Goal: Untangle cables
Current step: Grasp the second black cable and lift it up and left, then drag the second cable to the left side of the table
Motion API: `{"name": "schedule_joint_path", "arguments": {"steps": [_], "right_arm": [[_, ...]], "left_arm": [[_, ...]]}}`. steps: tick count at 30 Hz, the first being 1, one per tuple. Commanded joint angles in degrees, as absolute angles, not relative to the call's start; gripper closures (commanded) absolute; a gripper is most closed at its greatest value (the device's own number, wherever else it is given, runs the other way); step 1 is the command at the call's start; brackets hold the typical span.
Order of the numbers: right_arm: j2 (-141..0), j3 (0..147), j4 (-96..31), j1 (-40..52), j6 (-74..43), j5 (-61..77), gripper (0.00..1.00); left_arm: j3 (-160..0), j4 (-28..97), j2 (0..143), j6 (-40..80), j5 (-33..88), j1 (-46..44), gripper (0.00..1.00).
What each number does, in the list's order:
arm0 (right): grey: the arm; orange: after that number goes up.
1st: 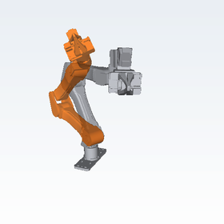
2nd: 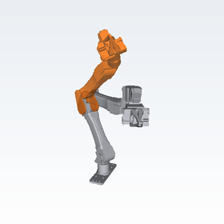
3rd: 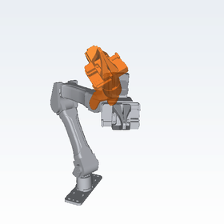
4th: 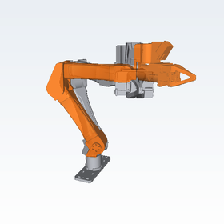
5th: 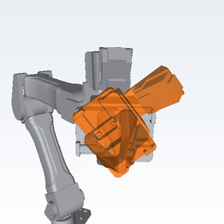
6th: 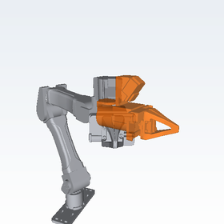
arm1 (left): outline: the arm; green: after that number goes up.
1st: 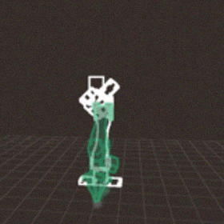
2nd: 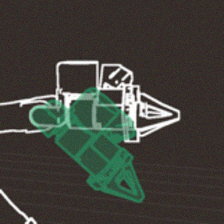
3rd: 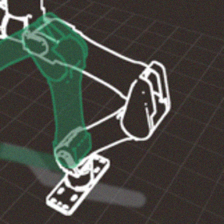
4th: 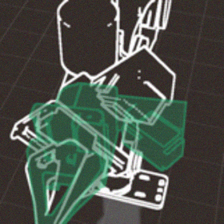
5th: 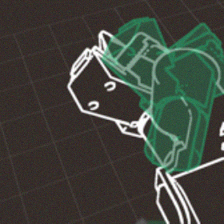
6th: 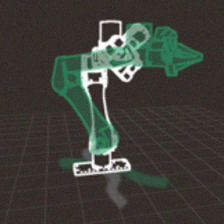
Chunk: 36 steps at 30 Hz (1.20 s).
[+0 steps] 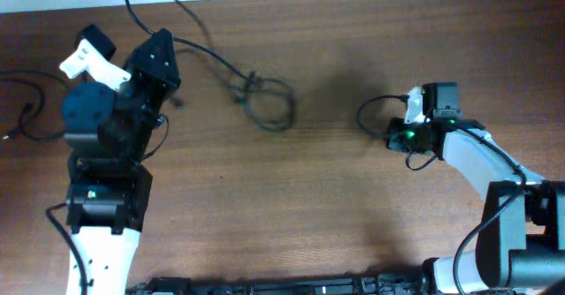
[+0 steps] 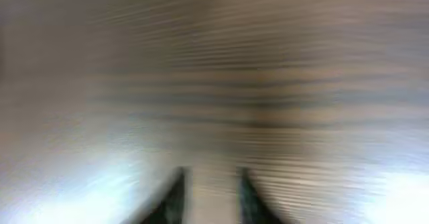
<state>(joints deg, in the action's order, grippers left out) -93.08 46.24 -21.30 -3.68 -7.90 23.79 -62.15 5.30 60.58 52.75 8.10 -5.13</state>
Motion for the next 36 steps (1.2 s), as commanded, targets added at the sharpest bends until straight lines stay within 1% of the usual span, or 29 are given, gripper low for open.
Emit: {"name": "schedule_joint_path", "arguments": {"steps": [1, 2, 3, 4, 6, 8, 10, 11, 12, 13, 14, 15, 16, 17, 18, 19, 21, 24, 27, 28, 29, 30, 33, 34, 36], "right_arm": [[-93.0, 46.3, -18.9, 2.9, 4.2, 49.0, 0.36], [-93.0, 46.3, -16.9, 6.2, 4.2, 48.9, 0.30], [-93.0, 46.3, -13.6, 9.8, 4.1, 48.1, 0.26], [-93.0, 46.3, -10.1, 14.0, 4.0, 43.1, 0.09], [-93.0, 46.3, -10.4, 16.2, -0.3, 36.7, 0.05], [-93.0, 46.3, -10.7, 16.2, -0.5, 36.8, 0.04], [-93.0, 46.3, -12.2, 16.0, -0.5, 36.8, 0.04], [-93.0, 46.3, -13.5, 16.0, -0.5, 36.8, 0.04], [-93.0, 46.3, -15.4, 16.0, -0.5, 36.8, 0.04], [-93.0, 46.3, -18.1, 16.0, -0.4, 36.7, 0.04], [-93.0, 46.3, -18.8, 16.0, -0.4, 36.7, 0.04], [-93.0, 46.3, -18.9, 16.0, -0.4, 36.7, 0.04], [-93.0, 46.3, -18.9, 16.1, -0.5, 36.7, 0.04], [-93.0, 46.3, -19.2, 16.1, -0.5, 36.7, 0.04], [-93.0, 46.3, -19.6, 16.1, -0.4, 36.7, 0.04], [-93.0, 46.3, -19.5, 16.1, -0.4, 36.7, 0.04], [-93.0, 46.3, -19.5, 16.1, -0.4, 36.5, 0.03], [-93.0, 46.3, -19.5, 16.1, -0.5, 36.6, 0.03], [-93.0, 46.3, -19.5, 16.1, -0.5, 36.6, 0.01], [-93.0, 46.3, -19.5, 16.1, -0.5, 36.6, 0.01], [-93.0, 46.3, -19.5, 16.1, -0.5, 36.6, 0.01], [-93.0, 46.3, -19.5, 16.1, -0.5, 36.6, 0.01], [-93.0, 46.3, -19.3, 16.1, -0.5, 36.5, 0.01], [-93.0, 46.3, -18.8, 16.1, -0.5, 36.5, 0.01], [-93.0, 46.3, -17.7, 16.1, -0.5, 36.5, 0.01]], "left_arm": [[-63.5, 3.3, 59.8, 52.7, 8.1, -9.5, 1.00], [-63.5, 1.6, 60.2, 52.7, 7.9, -11.8, 1.00], [-63.5, -0.7, 60.9, 52.7, 7.2, -14.0, 1.00], [-63.5, -4.1, 62.1, 51.5, 7.0, -16.5, 1.00], [-63.5, -8.9, 63.5, 49.4, 8.4, -18.3, 1.00], [-64.1, -15.2, 64.9, 47.3, 8.7, -20.9, 1.00], [-67.3, -17.8, 67.8, 42.7, 8.1, -24.0, 1.00], [-70.3, -17.7, 70.4, 38.7, 7.4, -25.8, 1.00], [-74.3, -16.7, 73.6, 31.6, 7.4, -26.9, 1.00], [-80.7, -10.4, 77.7, 25.8, 0.9, -26.8, 1.00], [-85.5, -6.5, 80.4, 23.6, -4.7, -26.5, 1.00], [-88.6, -5.6, 82.1, 21.5, -6.0, -26.2, 1.00], [-95.1, -4.8, 85.3, 14.0, -14.3, -25.2, 1.00], [-95.9, -3.6, 85.6, 13.1, -20.9, -24.8, 1.00], [-95.9, -0.3, 85.9, 13.1, -32.9, -23.0, 1.00], [-95.9, 3.6, 86.5, 13.2, -39.6, -19.7, 1.00], [-95.9, 7.3, 87.9, 13.4, -39.7, -14.3, 1.00], [-95.9, 10.4, 92.2, 19.9, -39.7, -7.7, 1.00], [-95.9, 7.4, 102.6, 21.2, -35.5, -1.6, 1.00], [-95.9, 4.3, 107.2, 21.2, -29.7, 0.2, 0.99], [-95.9, 1.3, 111.3, 21.3, -26.3, 1.6, 0.96], [-95.9, -1.2, 115.3, 22.1, -25.9, 2.6, 1.00], [-95.9, -3.0, 120.6, 22.1, -29.0, 6.3, 1.00], [-95.9, -2.3, 120.8, 23.8, -28.7, 8.7, 1.00], [-95.9, 3.0, 121.0, 28.3, -27.4, 11.7, 1.00]]}}
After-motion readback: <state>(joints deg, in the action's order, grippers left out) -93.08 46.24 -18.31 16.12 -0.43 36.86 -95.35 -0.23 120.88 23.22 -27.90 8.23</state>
